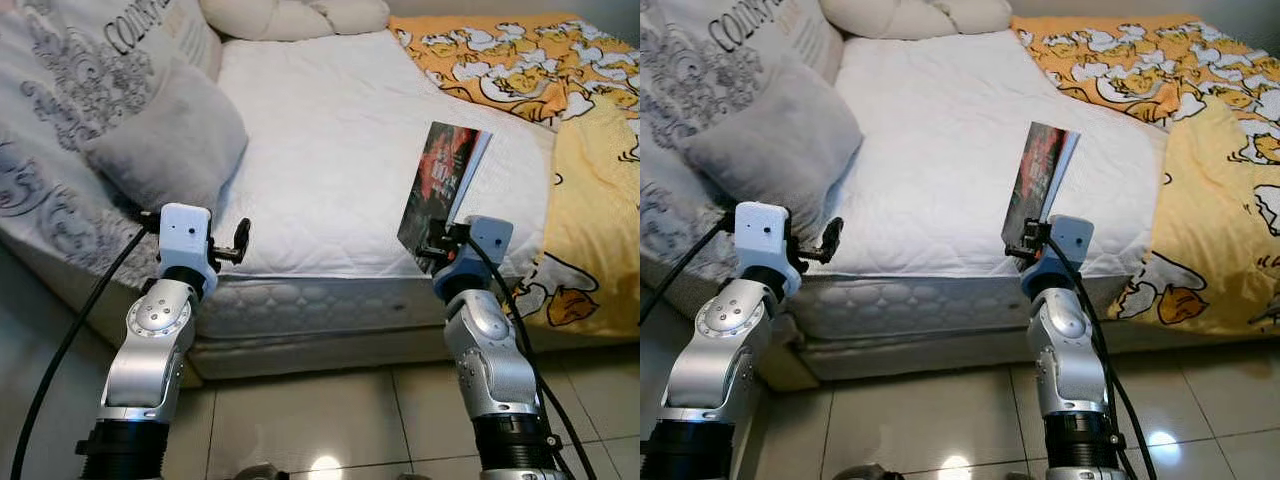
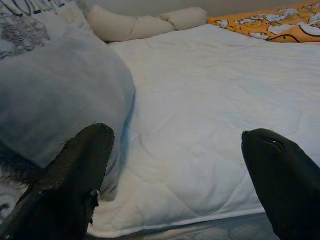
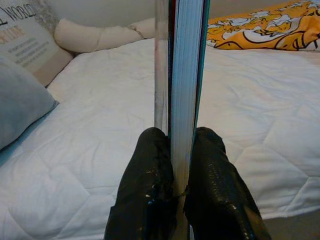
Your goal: Clean up the room
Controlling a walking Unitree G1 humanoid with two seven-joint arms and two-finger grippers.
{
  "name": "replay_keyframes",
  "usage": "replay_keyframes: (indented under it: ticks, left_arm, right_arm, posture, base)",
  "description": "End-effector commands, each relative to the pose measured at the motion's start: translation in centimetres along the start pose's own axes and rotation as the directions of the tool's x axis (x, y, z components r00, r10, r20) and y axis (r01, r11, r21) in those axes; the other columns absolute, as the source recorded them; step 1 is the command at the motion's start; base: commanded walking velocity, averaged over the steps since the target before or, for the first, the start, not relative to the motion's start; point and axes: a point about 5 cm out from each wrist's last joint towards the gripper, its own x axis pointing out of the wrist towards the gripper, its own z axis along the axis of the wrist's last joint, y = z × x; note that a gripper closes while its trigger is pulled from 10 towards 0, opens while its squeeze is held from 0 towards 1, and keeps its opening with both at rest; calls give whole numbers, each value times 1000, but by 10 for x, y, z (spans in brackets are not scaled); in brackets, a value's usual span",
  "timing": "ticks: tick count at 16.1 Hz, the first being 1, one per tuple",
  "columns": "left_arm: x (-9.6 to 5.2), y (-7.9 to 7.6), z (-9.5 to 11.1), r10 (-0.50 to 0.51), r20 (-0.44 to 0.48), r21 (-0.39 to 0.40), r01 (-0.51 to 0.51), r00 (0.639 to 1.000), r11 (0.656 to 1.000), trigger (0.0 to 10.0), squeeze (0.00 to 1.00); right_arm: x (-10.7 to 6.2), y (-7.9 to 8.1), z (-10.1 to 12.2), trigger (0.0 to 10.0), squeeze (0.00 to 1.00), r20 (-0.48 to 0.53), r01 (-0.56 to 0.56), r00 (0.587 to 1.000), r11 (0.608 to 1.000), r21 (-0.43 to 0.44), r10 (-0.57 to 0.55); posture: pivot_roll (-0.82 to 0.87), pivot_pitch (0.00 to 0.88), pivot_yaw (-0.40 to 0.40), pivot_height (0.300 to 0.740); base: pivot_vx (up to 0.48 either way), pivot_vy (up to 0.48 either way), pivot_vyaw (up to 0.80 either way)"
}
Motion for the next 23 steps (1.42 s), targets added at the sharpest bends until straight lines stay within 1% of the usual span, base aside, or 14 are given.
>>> replay_keyframes:
  ticks: [1, 2, 3, 4, 7, 8, 9, 11, 14, 17, 23]
  left_arm:
    - [1, 0, 4, -6, 10, -4, 6, 1000, 1000, 10000, 71]
    - [1, 0, 4, -7, 9, -7, 7, 1000, 1000, 10000, 71]
    - [1, 0, 3, -7, 8, -8, 7, 1000, 1000, 10000, 75]
    - [1, 1, 3, -7, 8, -8, 7, 1000, 1000, 10000, 75]
    - [4, 4, 6, -12, 7, 3, 12, 1000, 1000, 10000, 75]
    - [5, 4, 7, -13, 9, 5, 13, 1000, 1000, 10000, 71]
    - [5, 3, 7, -16, 9, 7, 16, 1000, 1000, 10000, 75]
    - [5, 2, 7, -21, 10, 7, 21, 1000, 1000, 10000, 75]
    - [6, 2, 7, -24, 7, 6, 24, 1000, 1000, 10000, 71]
    - [5, 1, 5, -26, -1, 4, 26, 1000, 1000, 10000, 71]
    - [4, 0, 3, -35, -5, 3, 35, 999, 999, 10000, 78]
  right_arm:
    - [3, 8, 8, 10000, 0, 24, -43, 999, 999, -2, 43]
    - [3, 12, 7, 10000, 0, 11, -78, 997, 996, -38, 78]
    - [3, 13, 8, 10000, 0, 6, -95, 995, 993, -66, 95]
    - [4, 15, 8, 10000, 0, 3, -101, 995, 992, -72, 101]
    - [6, 25, 7, 10000, 0, -13, -162, 987, 986, -47, 161]
    - [5, 26, 5, 10000, 0, -20, -163, 986, 987, -12, 163]
    - [4, 25, 4, 10000, 0, -22, -154, 988, 988, 4, 154]
    - [4, 25, 4, 10000, 0, -23, -159, 987, 987, -12, 158]
    - [6, 26, 5, 10000, 0, -26, -167, 986, 986, -12, 166]
    - [4, 28, 1, 10000, 0, -54, -188, 981, 982, -18, 187]
    - [2, 30, 0, 10000, 0, -61, -207, 977, 978, -17, 206]
  posture:
    - [-22, 0, 29, 740]
    - [-22, 0, 28, 740]
    - [-22, 0, 30, 740]
    - [-22, 0, 34, 740]
    - [-3, 0, 28, 740]
    - [0, 0, 21, 740]
    - [0, 0, 21, 740]
    - [0, 0, 21, 740]
    - [-8, 0, 29, 740]
    - [-11, 0, 31, 740]
    - [-11, 0, 34, 740]
  base:
    - [277, 0, 0]
    - [307, 0, 0]
    - [319, 0, 800]
    - [322, 0, 800]
    - [336, 0, 800]
    - [337, 0, 450]
    - [330, 0, 0]
    - [334, 0, 0]
    - [336, 0, 0]
    - [335, 0, 0]
    - [333, 0, 0]
